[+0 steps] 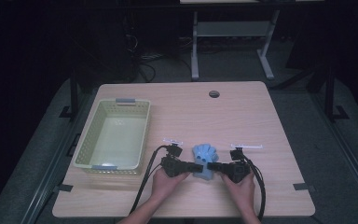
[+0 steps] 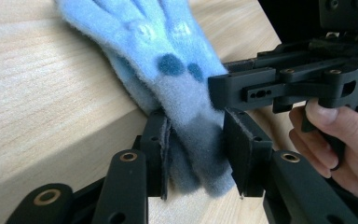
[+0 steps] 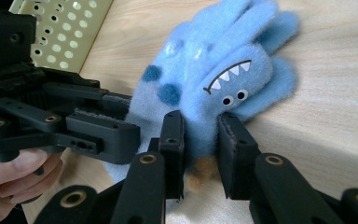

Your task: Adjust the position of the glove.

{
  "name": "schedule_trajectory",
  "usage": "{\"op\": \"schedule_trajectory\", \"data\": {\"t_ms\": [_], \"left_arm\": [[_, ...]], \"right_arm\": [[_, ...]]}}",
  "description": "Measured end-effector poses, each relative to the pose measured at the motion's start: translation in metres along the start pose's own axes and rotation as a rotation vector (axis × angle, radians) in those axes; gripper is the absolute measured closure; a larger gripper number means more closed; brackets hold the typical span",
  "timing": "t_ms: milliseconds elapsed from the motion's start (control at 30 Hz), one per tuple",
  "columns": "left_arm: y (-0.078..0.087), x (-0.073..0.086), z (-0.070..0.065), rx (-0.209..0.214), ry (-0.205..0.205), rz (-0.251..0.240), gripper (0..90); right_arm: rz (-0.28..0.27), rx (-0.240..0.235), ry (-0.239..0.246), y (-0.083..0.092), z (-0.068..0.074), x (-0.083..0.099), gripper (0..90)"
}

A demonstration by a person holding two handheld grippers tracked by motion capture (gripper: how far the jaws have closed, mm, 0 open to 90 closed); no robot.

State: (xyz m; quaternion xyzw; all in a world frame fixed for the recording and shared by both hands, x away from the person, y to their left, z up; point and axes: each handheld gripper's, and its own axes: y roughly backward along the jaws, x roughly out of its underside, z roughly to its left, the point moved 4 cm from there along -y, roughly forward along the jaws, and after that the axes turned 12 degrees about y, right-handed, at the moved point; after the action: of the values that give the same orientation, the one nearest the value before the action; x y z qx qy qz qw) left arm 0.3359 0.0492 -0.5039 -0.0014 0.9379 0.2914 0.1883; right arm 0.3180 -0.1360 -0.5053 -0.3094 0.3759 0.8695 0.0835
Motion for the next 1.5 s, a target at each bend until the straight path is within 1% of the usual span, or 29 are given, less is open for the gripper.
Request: {"op": "schedule_trajectory", "data": {"t_ms": [33,67,133,200,333,433,667,733,867,967,1033,1067,1133,1167,1333,1500], "left_arm": [[0.0,0.0,0.001,0.008,0.009,0.002,63.5],[-0.001,-0.001,0.002,0.022,0.028,0.001,64.0],[-0.001,0.0,0.005,0.055,0.081,0.005,65.3],[-0.002,-0.001,0.007,0.068,0.098,0.005,66.6],[-0.002,-0.001,0.007,0.068,0.099,-0.002,68.3],[-0.002,-0.001,0.007,0.076,0.103,-0.001,69.5],[0.0,0.0,0.005,0.078,0.094,-0.006,69.6],[0.001,0.0,0.004,0.078,0.093,-0.013,69.6],[0.004,0.0,0.002,0.076,0.079,-0.019,69.6],[0.007,-0.001,-0.001,0.078,0.074,-0.028,69.6],[0.01,-0.002,-0.002,0.079,0.065,-0.038,69.7],[0.011,-0.002,-0.003,0.077,0.06,-0.037,69.7],[0.013,-0.003,-0.003,0.076,0.05,-0.039,69.7],[0.015,-0.003,-0.004,0.073,0.053,-0.043,69.7],[0.023,-0.007,-0.008,0.088,0.039,-0.06,69.8],[0.031,-0.013,-0.016,0.098,0.015,-0.077,69.8]], "right_arm": [[-0.001,-0.002,0.0,0.0,0.0,0.0,73.7],[-0.003,-0.004,-0.006,0.0,0.0,0.0,74.0],[-0.006,-0.006,-0.009,0.0,-0.001,0.0,74.6],[-0.007,-0.007,-0.018,0.0,-0.001,0.001,75.4],[-0.021,-0.006,-0.021,0.0,-0.002,0.002,77.0],[-0.025,-0.009,-0.021,0.001,-0.002,0.001,78.1],[-0.038,-0.026,-0.028,0.005,0.0,0.002,79.4],[-0.04,-0.03,-0.018,0.005,0.0,0.001,79.5],[-0.044,-0.041,-0.022,0.006,0.003,-0.001,79.8],[-0.047,-0.044,-0.005,0.009,0.006,-0.004,79.9],[-0.049,-0.048,-0.003,0.01,0.008,-0.006,79.9],[-0.047,-0.049,0.004,0.01,0.009,-0.008,80.0],[-0.049,-0.054,0.002,0.01,0.01,-0.009,80.0],[-0.052,-0.055,0.005,0.01,0.011,-0.01,80.0],[-0.065,-0.063,0.014,0.012,0.016,-0.018,80.2],[-0.072,-0.069,0.032,0.018,0.023,-0.027,80.2]]}}
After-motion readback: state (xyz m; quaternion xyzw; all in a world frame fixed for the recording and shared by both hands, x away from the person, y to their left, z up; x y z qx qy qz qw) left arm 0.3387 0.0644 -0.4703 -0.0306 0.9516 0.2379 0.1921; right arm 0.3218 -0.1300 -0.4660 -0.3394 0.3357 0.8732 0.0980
